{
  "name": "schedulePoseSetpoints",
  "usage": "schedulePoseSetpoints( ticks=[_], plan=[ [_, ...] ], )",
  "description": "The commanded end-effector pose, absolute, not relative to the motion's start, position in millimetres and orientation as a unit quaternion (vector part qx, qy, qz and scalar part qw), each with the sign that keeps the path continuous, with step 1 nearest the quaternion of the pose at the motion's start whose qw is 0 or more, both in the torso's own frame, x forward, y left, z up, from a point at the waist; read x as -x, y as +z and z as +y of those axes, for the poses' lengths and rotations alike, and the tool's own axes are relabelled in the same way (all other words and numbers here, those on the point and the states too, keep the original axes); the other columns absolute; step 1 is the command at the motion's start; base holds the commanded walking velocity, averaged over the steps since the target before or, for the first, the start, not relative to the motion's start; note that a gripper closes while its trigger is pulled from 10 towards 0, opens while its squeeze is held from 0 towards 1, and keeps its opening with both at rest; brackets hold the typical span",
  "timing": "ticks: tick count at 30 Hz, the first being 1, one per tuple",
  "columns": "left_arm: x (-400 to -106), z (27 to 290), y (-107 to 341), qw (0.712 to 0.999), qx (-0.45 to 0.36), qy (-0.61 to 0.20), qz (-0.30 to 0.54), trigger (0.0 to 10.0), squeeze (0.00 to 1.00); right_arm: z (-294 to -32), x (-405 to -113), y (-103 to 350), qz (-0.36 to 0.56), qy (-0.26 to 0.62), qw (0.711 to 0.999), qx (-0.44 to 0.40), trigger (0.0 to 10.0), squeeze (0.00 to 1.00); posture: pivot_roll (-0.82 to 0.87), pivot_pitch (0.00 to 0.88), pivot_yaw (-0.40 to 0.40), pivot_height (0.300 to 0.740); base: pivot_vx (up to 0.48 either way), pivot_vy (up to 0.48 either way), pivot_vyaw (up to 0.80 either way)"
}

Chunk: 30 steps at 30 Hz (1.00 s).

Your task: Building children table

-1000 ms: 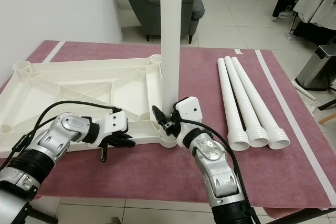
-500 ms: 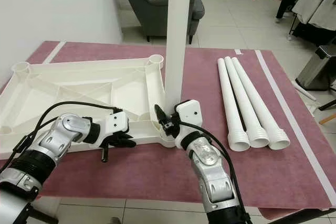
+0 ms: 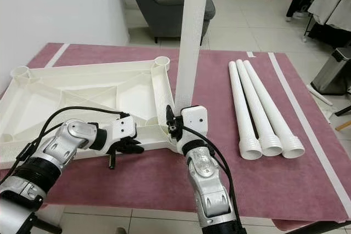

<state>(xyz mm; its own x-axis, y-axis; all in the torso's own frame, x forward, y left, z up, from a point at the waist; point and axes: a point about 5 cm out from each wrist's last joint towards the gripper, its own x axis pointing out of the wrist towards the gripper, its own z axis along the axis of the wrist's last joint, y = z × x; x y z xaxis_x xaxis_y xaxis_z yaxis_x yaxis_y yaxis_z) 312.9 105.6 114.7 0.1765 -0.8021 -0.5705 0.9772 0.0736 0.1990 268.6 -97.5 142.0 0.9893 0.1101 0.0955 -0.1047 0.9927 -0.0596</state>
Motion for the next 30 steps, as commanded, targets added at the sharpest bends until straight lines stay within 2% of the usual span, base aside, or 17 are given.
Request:
schedulePoseSetpoints(
  ticks=[1, 6, 17, 18, 19, 20, 24, 25, 30],
  plan=[
    [-318, 108, 122, 0.768, -0.246, -0.580, 0.114, 10.0, 0.00, -129, -261, 93, 0.074, -0.039, 0.994, 0.065, 10.0, 0.00, 0.07, 0.029, 0.022, 0.740, 0.000, 0.000, 0.00],
    [-318, 107, 121, 0.769, -0.247, -0.579, 0.113, 10.0, 0.00, -125, -260, 94, 0.066, -0.042, 0.992, 0.101, 10.0, 0.00, 0.08, 0.025, 0.020, 0.740, 0.000, 0.000, 0.00],
    [-318, 108, 121, 0.771, -0.246, -0.576, 0.114, 10.0, 0.00, -122, -262, 95, 0.057, -0.034, 0.992, 0.105, 10.0, 0.00, 0.08, 0.028, 0.016, 0.740, 0.000, 0.000, 0.00],
    [-318, 109, 121, 0.772, -0.246, -0.575, 0.114, 10.0, 0.00, -121, -262, 95, 0.057, -0.029, 0.993, 0.098, 10.0, 0.44, 0.08, 0.029, 0.016, 0.740, 0.000, 0.000, 0.00],
    [-318, 109, 121, 0.772, -0.246, -0.575, 0.114, 10.0, 0.00, -121, -262, 95, 0.057, -0.029, 0.993, 0.098, 10.0, 0.44, 0.08, 0.029, 0.016, 0.740, 0.000, 0.000, 0.00],
    [-318, 109, 121, 0.772, -0.246, -0.574, 0.114, 10.0, 0.00, -119, -262, 95, 0.056, -0.022, 0.994, 0.095, 10.0, 1.00, 0.08, 0.030, 0.017, 0.740, 0.000, 0.000, 0.00],
    [-318, 109, 121, 0.772, -0.246, -0.574, 0.114, 10.0, 0.00, -119, -262, 95, 0.056, -0.020, 0.994, 0.095, 10.0, 1.00, 0.08, 0.031, 0.017, 0.740, 0.000, 0.000, 0.00],
    [-318, 109, 121, 0.772, -0.246, -0.575, 0.114, 10.0, 0.00, -116, -262, 98, 0.048, -0.006, 0.995, 0.088, 10.0, 0.00, 0.08, 0.033, 0.018, 0.740, 0.000, 0.000, 0.00],
    [-318, 109, 121, 0.772, -0.245, -0.575, 0.114, 10.0, 0.00, -108, -263, 108, 0.018, 0.046, 0.995, 0.082, 10.0, 0.00, 0.08, 0.034, 0.019, 0.740, 0.000, 0.000, 0.00]
  ],
)
